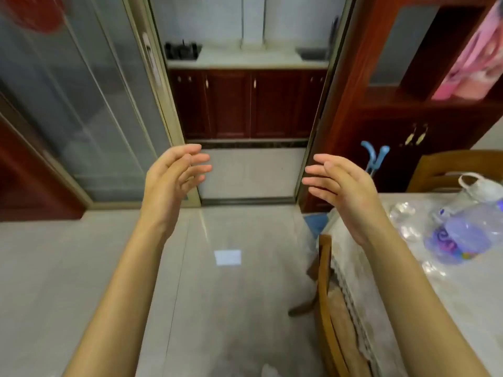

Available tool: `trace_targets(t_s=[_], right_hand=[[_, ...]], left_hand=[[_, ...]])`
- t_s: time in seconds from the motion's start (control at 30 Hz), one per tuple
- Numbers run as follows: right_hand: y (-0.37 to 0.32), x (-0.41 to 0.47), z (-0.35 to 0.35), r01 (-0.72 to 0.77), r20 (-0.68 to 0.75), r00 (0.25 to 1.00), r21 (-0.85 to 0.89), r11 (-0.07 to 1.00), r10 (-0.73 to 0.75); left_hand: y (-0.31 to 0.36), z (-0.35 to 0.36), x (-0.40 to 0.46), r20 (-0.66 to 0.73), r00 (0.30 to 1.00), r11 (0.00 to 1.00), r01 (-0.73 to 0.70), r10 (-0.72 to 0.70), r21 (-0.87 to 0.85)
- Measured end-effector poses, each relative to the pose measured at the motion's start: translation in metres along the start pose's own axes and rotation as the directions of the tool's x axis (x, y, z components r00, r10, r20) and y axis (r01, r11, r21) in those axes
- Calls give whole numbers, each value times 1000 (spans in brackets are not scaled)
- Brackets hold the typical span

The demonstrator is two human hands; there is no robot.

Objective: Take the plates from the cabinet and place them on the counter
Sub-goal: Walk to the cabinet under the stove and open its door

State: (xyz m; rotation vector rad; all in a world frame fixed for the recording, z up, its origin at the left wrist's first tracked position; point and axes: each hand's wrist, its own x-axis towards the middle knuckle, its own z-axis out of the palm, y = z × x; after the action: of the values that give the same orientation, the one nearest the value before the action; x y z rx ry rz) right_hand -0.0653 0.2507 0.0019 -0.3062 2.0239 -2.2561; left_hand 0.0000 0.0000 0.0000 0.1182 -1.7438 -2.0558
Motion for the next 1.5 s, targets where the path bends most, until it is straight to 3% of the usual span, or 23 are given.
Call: trace_targets(t_s=[0.13, 0.37, 0.73, 1.03, 1.5], right_hand=[[44, 1, 1, -159, -21, 987, 5, 987, 159], [97, 53, 16, -284, -99, 954, 1, 959, 283], [126, 220, 70, -262, -187, 949, -29, 965, 252], [152, 314, 85, -353, -213, 908, 72, 933, 361], [181, 574, 70, -351, -144, 924, 49, 935, 355]], left_hand=[[-39, -12, -13, -65, 987, 988, 144, -148, -51], [-90, -40, 20, -164, 943, 957, 279, -289, -77], [-137, -90, 206, -118, 939, 947, 320, -322, -35], [-164, -104, 325, -123, 896, 905, 424, -426, -46], [-233, -64, 567, -271, 872, 908, 420, -408, -15]])
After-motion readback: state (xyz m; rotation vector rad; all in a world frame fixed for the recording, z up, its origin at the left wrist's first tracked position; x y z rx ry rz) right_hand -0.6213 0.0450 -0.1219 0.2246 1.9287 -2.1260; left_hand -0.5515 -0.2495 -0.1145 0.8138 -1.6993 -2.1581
